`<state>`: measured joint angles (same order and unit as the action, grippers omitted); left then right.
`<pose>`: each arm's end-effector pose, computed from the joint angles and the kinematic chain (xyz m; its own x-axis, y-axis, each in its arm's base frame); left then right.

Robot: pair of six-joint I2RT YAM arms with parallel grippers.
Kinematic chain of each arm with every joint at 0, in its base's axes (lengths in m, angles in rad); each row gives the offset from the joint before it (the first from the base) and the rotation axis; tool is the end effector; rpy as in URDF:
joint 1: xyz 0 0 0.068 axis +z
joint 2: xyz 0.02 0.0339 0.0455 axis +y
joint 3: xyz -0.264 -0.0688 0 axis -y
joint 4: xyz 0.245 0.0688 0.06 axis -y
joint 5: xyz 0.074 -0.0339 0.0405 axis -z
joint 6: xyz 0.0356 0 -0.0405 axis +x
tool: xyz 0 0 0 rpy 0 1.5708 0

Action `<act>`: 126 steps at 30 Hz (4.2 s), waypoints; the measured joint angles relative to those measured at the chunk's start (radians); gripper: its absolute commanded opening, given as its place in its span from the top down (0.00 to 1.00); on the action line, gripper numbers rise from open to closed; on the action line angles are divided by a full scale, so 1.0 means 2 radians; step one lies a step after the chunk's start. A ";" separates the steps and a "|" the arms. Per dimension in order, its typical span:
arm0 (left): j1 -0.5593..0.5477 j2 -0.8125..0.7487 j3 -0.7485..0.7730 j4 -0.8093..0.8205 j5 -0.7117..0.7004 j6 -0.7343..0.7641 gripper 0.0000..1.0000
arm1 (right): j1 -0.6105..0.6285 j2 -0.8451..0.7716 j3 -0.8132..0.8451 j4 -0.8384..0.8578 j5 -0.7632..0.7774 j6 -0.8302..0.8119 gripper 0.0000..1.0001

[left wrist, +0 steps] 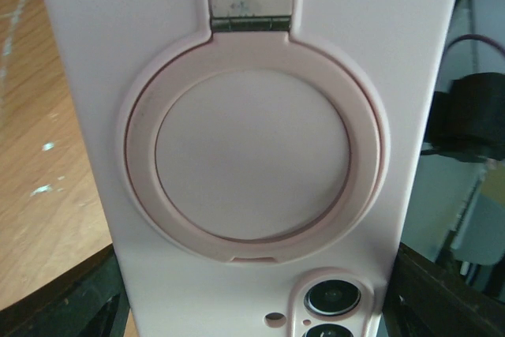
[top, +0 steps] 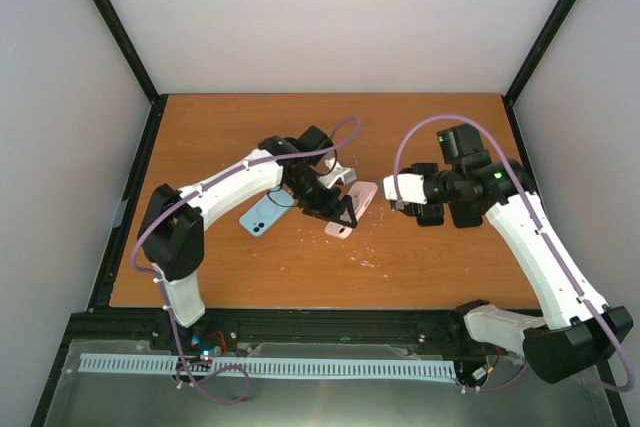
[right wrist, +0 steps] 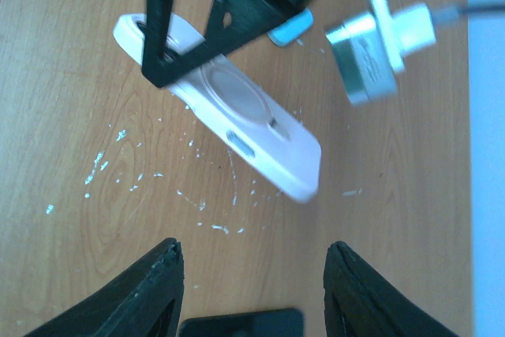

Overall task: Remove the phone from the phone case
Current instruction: Pick up the phone at the center of the board.

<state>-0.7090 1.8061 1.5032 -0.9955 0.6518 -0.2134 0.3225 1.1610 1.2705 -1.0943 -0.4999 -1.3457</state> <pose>0.2598 -0.2513 0.2559 -0.8503 0.5076 -0.1392 0.4721 0.6187 -0.6280 0.1938 0.0827 0.3544 0.3398 -0.7884 -0.5127 -0.8885 -0.0904 -0.4499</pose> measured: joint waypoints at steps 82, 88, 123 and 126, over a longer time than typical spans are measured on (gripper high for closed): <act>-0.023 -0.277 -0.456 0.870 -0.032 -0.174 0.39 | -0.067 0.111 -0.027 -0.039 -0.351 0.327 0.97; -0.021 -0.249 -0.452 0.915 -0.023 -0.206 0.58 | -0.067 0.096 -0.051 -0.032 -0.358 0.329 0.97; 0.007 -0.166 -0.389 0.959 0.105 -0.266 1.00 | -0.067 0.072 -0.069 -0.019 -0.367 0.319 0.32; 0.023 -0.187 -0.384 0.900 0.131 -0.249 1.00 | -0.066 0.064 -0.063 -0.036 -0.350 0.282 0.28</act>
<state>-0.6628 1.4326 0.7361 0.8043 0.9131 -0.7113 0.1913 1.2892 1.1439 -1.1667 -1.1999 -0.7818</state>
